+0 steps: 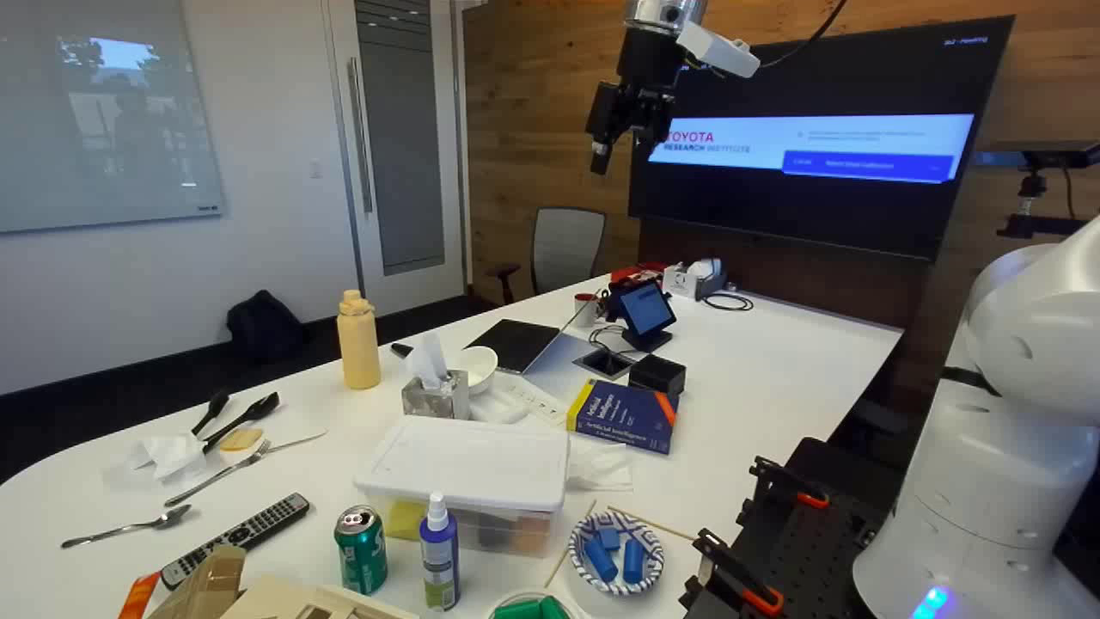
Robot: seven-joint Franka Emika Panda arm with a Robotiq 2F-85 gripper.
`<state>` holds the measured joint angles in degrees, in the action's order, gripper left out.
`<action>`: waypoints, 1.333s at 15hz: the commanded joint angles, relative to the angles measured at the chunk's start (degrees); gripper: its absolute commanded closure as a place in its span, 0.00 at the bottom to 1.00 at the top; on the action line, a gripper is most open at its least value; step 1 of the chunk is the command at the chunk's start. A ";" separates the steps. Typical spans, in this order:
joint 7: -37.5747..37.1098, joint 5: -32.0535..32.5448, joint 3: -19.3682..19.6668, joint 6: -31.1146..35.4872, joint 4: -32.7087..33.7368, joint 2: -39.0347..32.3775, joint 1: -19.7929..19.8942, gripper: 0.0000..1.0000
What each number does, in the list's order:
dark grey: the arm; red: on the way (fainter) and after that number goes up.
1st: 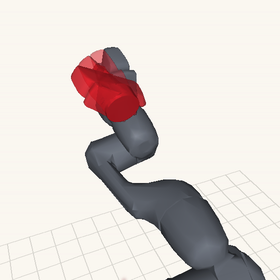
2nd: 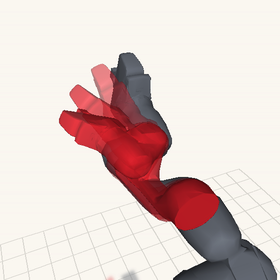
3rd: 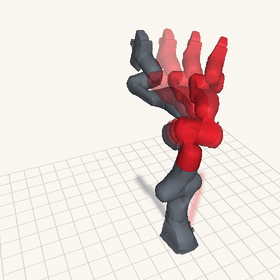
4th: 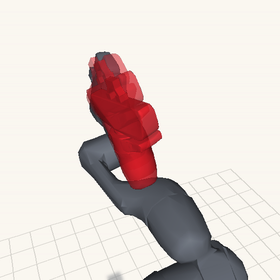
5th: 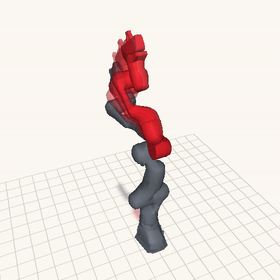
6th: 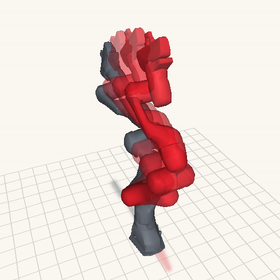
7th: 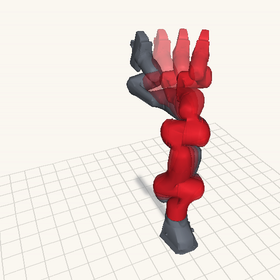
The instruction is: Bring the blue bottle closer to the book
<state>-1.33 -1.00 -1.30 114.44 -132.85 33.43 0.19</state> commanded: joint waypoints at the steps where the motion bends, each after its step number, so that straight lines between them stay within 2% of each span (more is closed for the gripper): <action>1: -0.08 0.12 0.17 -0.13 0.13 -0.05 -0.20 0.00; 3: -0.08 0.12 0.17 -0.13 0.13 -0.05 -0.20 0.00; 4: -2.01 -0.13 -1.13 1.63 -1.91 -0.04 -0.46 0.00; 6: -5.82 -1.05 -5.48 5.40 -7.26 0.61 -2.55 0.00; 9: -10.56 -1.06 -11.63 12.79 -11.46 -1.14 -5.98 0.00; 14: -22.78 0.07 -24.18 26.80 -14.21 -11.43 -11.60 0.00; 17: -30.81 5.27 -31.34 32.54 -13.17 -21.93 -10.72 0.00; 19: -37.66 13.10 -34.53 35.91 -11.76 -29.40 -8.32 0.00; 20: -41.70 18.50 -34.82 36.94 -10.87 -32.94 -7.56 0.00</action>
<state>-34.90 7.17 -34.11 147.76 -147.58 11.74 -10.50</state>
